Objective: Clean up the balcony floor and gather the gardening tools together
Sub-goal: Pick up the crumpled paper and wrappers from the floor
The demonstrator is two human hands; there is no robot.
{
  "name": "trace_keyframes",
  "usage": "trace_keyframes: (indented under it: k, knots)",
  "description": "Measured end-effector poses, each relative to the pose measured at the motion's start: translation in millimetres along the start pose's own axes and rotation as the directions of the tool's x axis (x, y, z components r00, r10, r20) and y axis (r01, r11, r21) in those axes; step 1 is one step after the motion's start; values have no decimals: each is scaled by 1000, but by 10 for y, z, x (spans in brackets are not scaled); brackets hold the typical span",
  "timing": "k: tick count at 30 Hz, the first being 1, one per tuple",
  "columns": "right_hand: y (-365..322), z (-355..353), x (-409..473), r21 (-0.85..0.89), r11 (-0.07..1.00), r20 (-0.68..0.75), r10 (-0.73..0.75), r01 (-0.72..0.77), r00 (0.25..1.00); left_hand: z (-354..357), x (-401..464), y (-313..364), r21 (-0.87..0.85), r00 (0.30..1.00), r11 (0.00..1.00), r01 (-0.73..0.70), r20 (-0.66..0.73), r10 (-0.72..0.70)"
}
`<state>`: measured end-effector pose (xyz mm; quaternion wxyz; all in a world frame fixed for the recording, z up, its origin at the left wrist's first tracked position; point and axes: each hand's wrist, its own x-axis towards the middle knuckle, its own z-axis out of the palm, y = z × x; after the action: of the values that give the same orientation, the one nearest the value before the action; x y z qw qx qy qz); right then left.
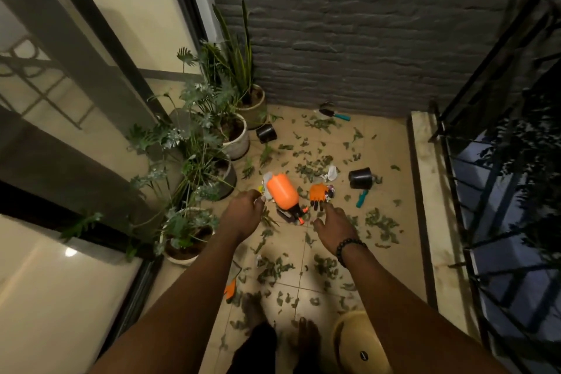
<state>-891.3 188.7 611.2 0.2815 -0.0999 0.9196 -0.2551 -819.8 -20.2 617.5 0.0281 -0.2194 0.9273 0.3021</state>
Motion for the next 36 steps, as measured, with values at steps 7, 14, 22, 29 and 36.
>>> trace_keyframes:
  k: [7, 14, 22, 29, 36]
  knots:
    - [-129, 112, 588, -41, 999, 14, 3, -2, 1000, 86, 539, -339, -3, 998, 1000, 21, 57, -20]
    - [9, 819, 2097, -278, 954, 71, -95, 111, 993, 957, 1597, -1210, -31, 996, 998, 51, 79, -49]
    - [870, 2759, 3959, -445, 846, 55, -302, 294, 952, 3027, 2482, -2506, -102, 999, 995, -9, 50, 14]
    - [1585, 4226, 4737, -578, 659, 238, -428, 481, 872, 4131, 2857, -3625, -40, 999, 999, -11, 36, 13]
    - [1678, 5286, 4811, -465, 418, 633, -459, 780, 623, 4078, 3239, -4085, 302, 964, 953, -11, 255, -70]
